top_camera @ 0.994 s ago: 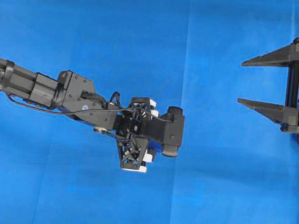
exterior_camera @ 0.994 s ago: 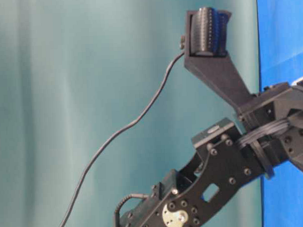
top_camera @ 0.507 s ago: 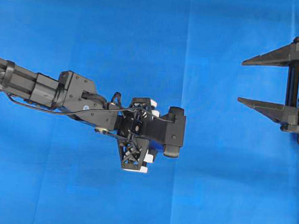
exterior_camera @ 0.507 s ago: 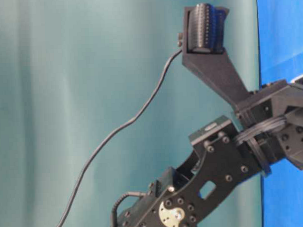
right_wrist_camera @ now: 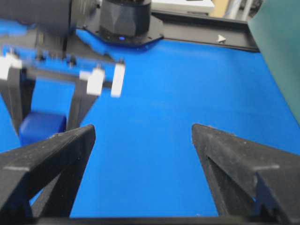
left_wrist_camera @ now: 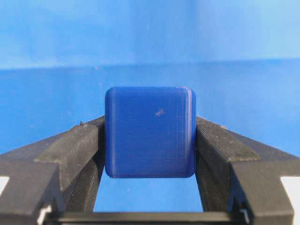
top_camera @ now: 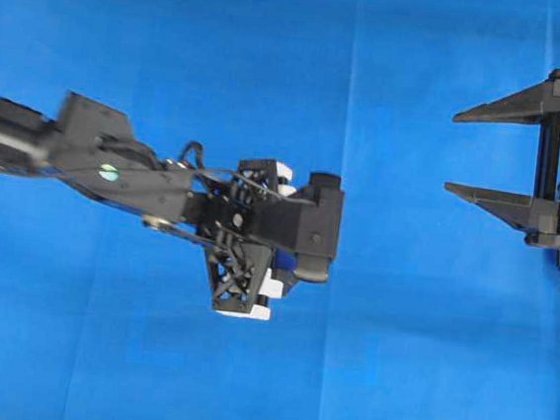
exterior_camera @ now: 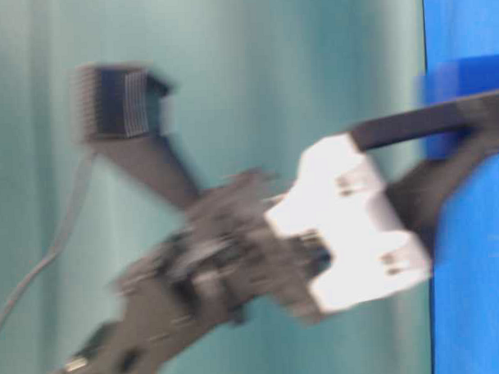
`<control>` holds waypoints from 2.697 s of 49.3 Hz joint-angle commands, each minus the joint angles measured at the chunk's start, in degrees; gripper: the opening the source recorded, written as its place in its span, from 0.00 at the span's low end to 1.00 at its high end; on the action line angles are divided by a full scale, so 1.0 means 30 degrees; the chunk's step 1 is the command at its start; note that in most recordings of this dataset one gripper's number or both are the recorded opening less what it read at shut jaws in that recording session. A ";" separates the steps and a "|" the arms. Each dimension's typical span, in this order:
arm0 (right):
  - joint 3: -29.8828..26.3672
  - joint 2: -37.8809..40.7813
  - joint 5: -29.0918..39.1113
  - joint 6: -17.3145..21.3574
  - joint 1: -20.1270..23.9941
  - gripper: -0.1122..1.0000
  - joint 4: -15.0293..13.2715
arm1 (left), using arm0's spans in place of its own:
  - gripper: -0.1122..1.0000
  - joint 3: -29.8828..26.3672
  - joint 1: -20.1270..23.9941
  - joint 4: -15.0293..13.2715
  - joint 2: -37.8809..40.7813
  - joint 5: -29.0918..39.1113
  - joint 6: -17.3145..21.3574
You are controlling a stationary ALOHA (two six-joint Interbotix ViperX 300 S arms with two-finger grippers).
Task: Handover the blue block to the right arm after grasping it with the left arm, then place it in the designated position.
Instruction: 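Close the left gripper on the blue cube and lift it, then carry the cube back toward the left side, raised upright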
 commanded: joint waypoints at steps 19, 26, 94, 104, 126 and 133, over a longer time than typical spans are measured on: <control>-0.0410 0.0117 -0.0088 0.0000 -0.0059 0.97 0.0029 | 0.54 -0.1318 0.0410 0.0176 -0.3252 0.2139 0.0088; -0.0410 0.0117 -0.0088 0.0000 -0.0059 0.97 0.0029 | 0.54 -0.1670 0.0410 0.0264 -0.3516 0.2637 0.0146; -0.0410 0.0117 -0.0088 0.0000 -0.0059 0.97 0.0029 | 0.54 -0.1553 0.0615 0.0293 -0.3838 0.2549 0.0146; -0.0410 0.0117 -0.0146 0.0000 -0.0059 0.97 0.0000 | 0.54 -0.0937 0.0615 0.0293 -0.4219 0.1553 0.0146; -0.0527 0.0088 -0.0176 -0.0029 -0.0059 0.97 -0.0059 | 0.54 0.5156 0.0908 0.0322 -0.8086 -0.7588 0.1113; -0.0586 0.0088 -0.0205 -0.0029 -0.0059 0.97 -0.0088 | 0.54 0.7441 0.1025 0.0234 -0.9434 -1.1221 0.1758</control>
